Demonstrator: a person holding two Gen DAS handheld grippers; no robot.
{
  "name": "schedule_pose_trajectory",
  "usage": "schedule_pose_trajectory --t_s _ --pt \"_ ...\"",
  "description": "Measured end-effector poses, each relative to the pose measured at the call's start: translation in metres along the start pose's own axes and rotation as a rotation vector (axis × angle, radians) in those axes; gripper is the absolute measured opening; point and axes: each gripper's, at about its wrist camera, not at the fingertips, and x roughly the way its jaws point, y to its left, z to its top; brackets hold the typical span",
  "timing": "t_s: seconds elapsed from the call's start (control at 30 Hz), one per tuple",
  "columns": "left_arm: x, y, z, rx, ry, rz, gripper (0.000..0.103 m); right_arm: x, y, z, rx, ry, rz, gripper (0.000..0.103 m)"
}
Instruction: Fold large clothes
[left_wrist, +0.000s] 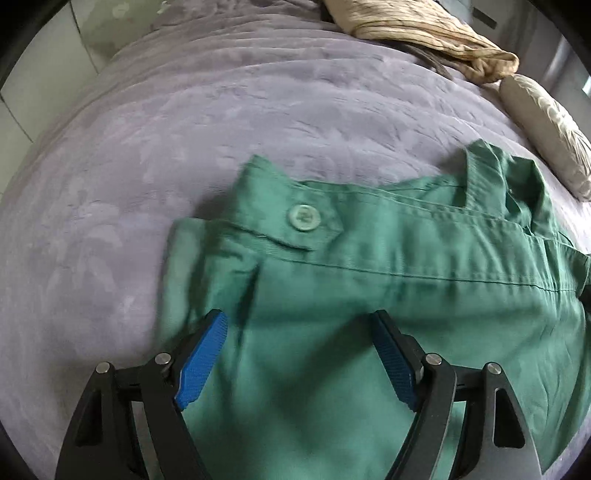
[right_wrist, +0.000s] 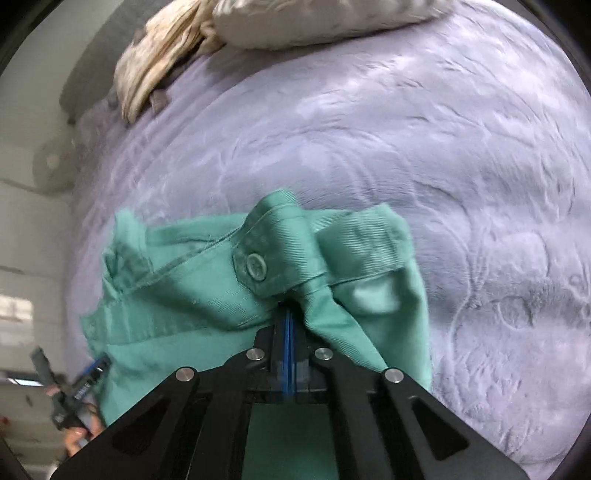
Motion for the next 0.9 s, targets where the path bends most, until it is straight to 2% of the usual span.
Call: schedule_pose_trajectory --t_s 0.13,0.23,0.27,0.3,0.37,0.43,0.47,0.5,0.53,0.57,0.6,0.63,0.73,0.8,0.9 --pt "-0.025 0.013 0.004 0.013 -0.036 -0.034 0.081 -0.030 -0.008 -0.002 0.041 -0.067 0.047 0.003" --pt "-0.042 0.028 0.013 -0.010 -0.090 -0.034 0.081 -0.048 -0.001 0.001 0.004 -0.102 0.045 0.006" --pt "-0.042 0.033 0.018 -0.027 -0.093 -0.044 0.081 -0.053 0.003 0.001 -0.010 -0.116 0.035 0.015" --pt "-0.040 0.039 0.022 -0.044 -0.091 -0.055 0.081 -0.055 0.004 0.003 -0.023 -0.122 0.024 0.039" --pt "-0.025 0.047 0.031 -0.082 -0.048 -0.062 0.081 -0.046 0.010 0.008 -0.034 -0.118 0.002 0.069" --pt "-0.006 0.050 0.036 -0.109 0.009 -0.084 0.081 -0.035 0.011 0.010 -0.035 -0.094 -0.004 0.069" --pt "0.004 0.049 0.035 -0.120 0.038 -0.093 0.081 -0.028 0.009 0.010 -0.033 -0.071 -0.009 0.066" --pt "0.011 0.046 0.034 -0.122 0.056 -0.093 0.081 -0.019 0.009 0.010 -0.033 -0.042 -0.034 0.054" --pt "0.014 0.041 0.032 -0.110 0.051 -0.081 0.065 -0.016 0.006 0.009 -0.033 -0.024 -0.065 0.040" --pt "0.014 0.037 0.029 -0.095 0.039 -0.062 0.047 -0.010 0.005 0.008 -0.030 -0.003 -0.082 0.008" --pt "0.014 0.036 0.028 -0.092 0.041 -0.042 0.025 -0.008 0.007 0.007 -0.023 0.002 -0.058 0.005" --pt "0.013 0.038 0.026 -0.104 0.029 -0.027 0.017 -0.012 0.011 0.006 -0.035 -0.023 -0.050 0.005" --pt "0.018 0.052 0.025 -0.146 0.030 -0.074 0.016 -0.022 0.019 0.004 -0.105 -0.076 -0.048 0.005" --pt "0.022 0.055 0.024 -0.143 0.030 -0.077 0.016 -0.013 0.005 0.009 -0.057 -0.050 -0.042 0.005" --pt "0.019 0.049 0.022 -0.116 0.020 -0.024 0.017 0.004 -0.018 0.010 0.029 -0.021 0.007 0.005"
